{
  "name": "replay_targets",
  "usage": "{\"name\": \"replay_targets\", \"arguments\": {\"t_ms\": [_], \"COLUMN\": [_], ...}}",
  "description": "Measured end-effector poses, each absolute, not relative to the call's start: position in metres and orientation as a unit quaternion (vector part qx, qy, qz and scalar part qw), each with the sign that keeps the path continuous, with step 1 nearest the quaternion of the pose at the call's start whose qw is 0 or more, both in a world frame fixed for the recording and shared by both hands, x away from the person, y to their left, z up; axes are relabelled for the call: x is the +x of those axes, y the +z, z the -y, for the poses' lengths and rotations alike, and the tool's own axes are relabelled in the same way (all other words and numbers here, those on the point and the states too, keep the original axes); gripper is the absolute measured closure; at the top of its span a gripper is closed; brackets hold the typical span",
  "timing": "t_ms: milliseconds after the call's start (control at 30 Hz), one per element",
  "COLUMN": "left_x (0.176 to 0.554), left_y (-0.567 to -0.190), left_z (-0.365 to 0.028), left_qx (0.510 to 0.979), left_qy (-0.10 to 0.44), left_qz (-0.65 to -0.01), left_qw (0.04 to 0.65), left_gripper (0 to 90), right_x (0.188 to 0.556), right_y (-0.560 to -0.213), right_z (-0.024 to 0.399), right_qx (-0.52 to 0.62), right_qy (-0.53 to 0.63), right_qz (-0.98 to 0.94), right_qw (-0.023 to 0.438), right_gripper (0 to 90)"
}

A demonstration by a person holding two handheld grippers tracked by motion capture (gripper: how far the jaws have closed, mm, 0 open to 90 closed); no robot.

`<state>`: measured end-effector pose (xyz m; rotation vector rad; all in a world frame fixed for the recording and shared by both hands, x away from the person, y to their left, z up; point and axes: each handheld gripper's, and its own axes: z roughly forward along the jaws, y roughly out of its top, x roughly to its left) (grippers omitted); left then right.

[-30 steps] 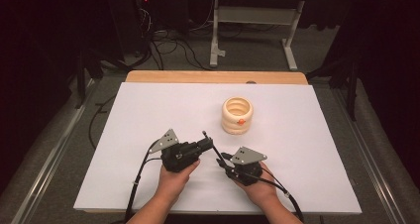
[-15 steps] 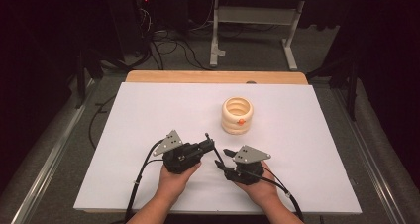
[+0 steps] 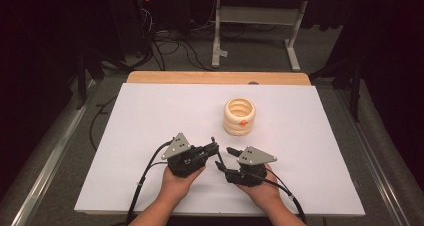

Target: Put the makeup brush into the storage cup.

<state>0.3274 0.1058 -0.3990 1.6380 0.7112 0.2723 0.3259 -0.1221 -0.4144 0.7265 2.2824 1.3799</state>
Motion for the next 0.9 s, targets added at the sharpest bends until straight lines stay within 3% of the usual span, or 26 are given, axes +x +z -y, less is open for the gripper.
{"name": "replay_targets", "arguments": {"t_ms": [900], "left_x": [0.3232], "left_y": [-0.3997], "left_z": [-0.0958], "left_qx": [0.726], "left_qy": [0.119], "left_qz": [-0.295], "left_qw": [0.609], "left_gripper": [83.4], "right_x": [0.3203], "right_y": [-0.4089], "right_z": [0.1217], "right_qx": [0.239], "right_qy": [0.516], "right_qz": [-0.798], "right_qw": [0.198], "right_gripper": [67.6]}}
